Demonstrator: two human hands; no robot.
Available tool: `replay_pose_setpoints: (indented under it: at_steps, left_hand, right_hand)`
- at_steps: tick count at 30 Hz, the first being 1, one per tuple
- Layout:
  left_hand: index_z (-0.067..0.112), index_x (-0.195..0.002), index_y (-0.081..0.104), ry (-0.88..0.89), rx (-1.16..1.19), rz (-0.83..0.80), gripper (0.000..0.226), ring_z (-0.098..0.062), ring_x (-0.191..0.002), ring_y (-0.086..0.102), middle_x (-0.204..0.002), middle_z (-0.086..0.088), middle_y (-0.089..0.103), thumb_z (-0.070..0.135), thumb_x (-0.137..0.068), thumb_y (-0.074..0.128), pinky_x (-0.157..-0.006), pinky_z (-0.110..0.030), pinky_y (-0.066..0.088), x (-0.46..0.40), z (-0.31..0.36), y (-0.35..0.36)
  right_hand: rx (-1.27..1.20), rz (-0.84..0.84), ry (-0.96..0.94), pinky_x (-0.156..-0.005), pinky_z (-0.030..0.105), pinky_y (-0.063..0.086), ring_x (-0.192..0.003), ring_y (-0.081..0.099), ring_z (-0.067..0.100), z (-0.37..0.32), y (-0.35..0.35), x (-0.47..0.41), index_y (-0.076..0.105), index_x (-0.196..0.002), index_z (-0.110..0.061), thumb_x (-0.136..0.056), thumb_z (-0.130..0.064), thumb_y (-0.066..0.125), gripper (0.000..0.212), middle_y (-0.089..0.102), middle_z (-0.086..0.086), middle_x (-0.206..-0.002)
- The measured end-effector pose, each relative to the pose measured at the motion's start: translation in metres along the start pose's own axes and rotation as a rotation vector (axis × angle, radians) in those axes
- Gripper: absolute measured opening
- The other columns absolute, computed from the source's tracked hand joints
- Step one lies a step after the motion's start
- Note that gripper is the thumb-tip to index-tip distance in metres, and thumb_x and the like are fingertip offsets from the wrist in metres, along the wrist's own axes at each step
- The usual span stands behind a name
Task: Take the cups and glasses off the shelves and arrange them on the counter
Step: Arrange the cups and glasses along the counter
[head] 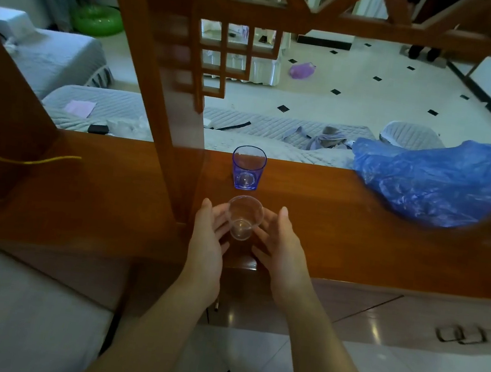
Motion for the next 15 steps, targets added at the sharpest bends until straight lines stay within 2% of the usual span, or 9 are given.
replay_pose_setpoints:
  at_steps: [2,8,12,15]
  left_hand:
    - [0.035,-0.115,0.066,-0.003,-0.005,-0.004,0.046,-0.014,-0.126,0.059,-0.124,0.009,0.069,0.056,-0.108,0.026,-0.119,-0.047,0.034,0.0003,-0.0012,0.0003]
    - [0.035,-0.105,0.068,-0.031,-0.014,-0.004,0.049,-0.014,-0.125,0.059,-0.124,0.007,0.070,0.059,-0.106,0.025,-0.119,-0.049,0.033,-0.0002,0.0012,0.0015]
    - [0.026,-0.129,0.066,-0.045,0.003,-0.007,0.057,-0.018,-0.131,0.057,-0.134,0.001,0.068,0.060,-0.106,0.026,-0.121,-0.050,0.031,0.0016,-0.0014,-0.0007]
    - [0.024,-0.134,0.063,-0.056,0.012,-0.016,0.059,-0.019,-0.133,0.055,-0.138,-0.001,0.066,0.060,-0.106,0.026,-0.121,-0.048,0.031,0.0029,-0.0025,-0.0016]
  right_hand:
    - [0.001,0.008,0.003,-0.112,0.039,0.041,-0.127,0.059,0.008,0.0002,0.0005,0.0012,0.063,-0.136,-0.029,-0.109,-0.056,0.026,0.053,0.068,-0.009,-0.135]
    - [0.012,0.005,0.019,-0.111,0.039,0.041,-0.127,0.058,0.010,-0.0037,0.0026,-0.0002,0.063,-0.137,-0.029,-0.108,-0.058,0.026,0.055,0.067,-0.008,-0.135]
    - [0.035,0.015,0.028,-0.113,0.042,0.041,-0.129,0.057,0.012,-0.0030,-0.0015,0.0019,0.062,-0.137,-0.030,-0.108,-0.059,0.025,0.056,0.066,-0.008,-0.137]
    - [0.031,0.009,0.043,-0.117,0.046,0.039,-0.132,0.056,0.015,-0.0018,-0.0043,0.0040,0.061,-0.140,-0.029,-0.107,-0.061,0.024,0.058,0.064,-0.006,-0.141]
Point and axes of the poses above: each hand's wrist, its own x-axis away from the middle knuckle, its own y-axis out of the palm, z = x × y, the point moved 4 cm from there along -x, towards the middle knuckle
